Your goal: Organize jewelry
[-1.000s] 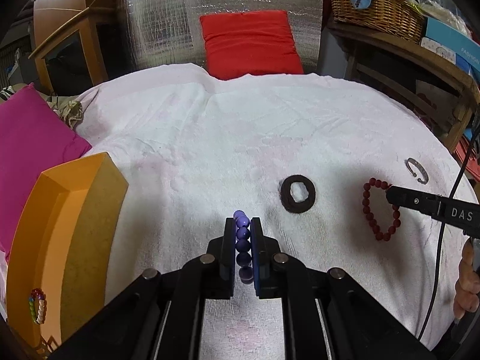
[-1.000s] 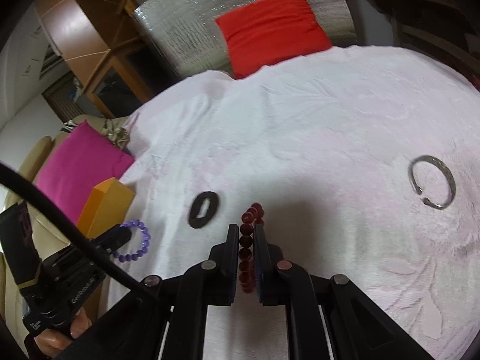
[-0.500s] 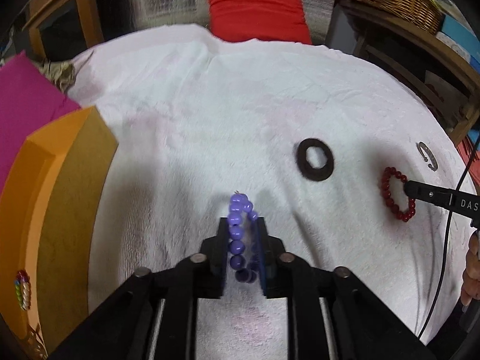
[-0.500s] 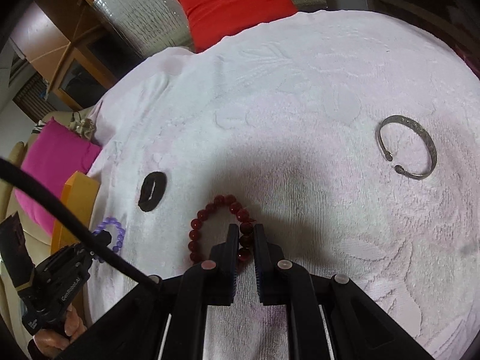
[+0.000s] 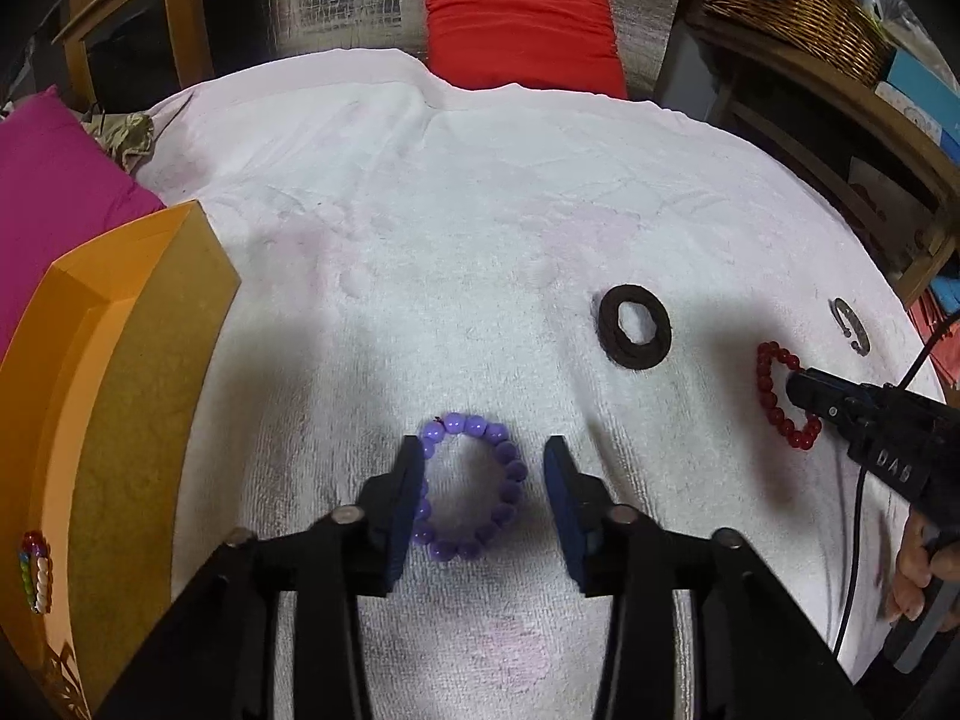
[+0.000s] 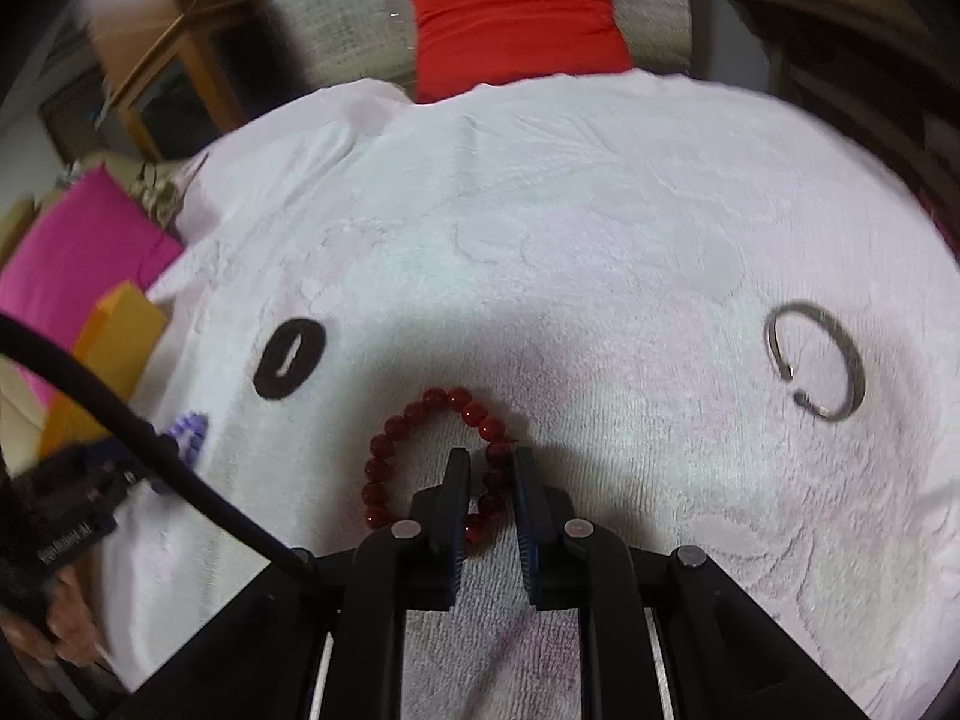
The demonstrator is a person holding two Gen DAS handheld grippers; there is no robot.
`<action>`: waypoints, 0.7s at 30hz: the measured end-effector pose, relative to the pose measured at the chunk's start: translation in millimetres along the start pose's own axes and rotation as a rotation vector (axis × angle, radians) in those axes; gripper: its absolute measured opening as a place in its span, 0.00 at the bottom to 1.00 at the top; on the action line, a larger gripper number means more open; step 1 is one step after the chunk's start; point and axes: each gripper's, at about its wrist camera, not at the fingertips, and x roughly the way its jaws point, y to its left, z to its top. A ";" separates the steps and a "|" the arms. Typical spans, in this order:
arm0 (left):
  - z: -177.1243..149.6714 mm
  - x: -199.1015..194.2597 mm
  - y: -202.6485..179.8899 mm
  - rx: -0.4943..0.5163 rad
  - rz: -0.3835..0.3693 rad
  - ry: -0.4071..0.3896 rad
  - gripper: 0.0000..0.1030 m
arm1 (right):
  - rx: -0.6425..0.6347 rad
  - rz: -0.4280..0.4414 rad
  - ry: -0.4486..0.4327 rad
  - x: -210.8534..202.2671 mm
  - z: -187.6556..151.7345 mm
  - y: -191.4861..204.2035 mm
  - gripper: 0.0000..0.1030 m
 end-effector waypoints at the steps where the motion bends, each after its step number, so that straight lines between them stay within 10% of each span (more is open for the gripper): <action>1: 0.4 0.6 -0.8 0.003 -0.001 0.003 0.25 | -0.027 -0.018 -0.012 0.5 -1.0 3.7 0.16; 21: -17.0 -29.4 0.9 0.047 0.024 -0.066 0.06 | -0.075 -0.075 -0.168 0.0 -20.5 15.9 0.15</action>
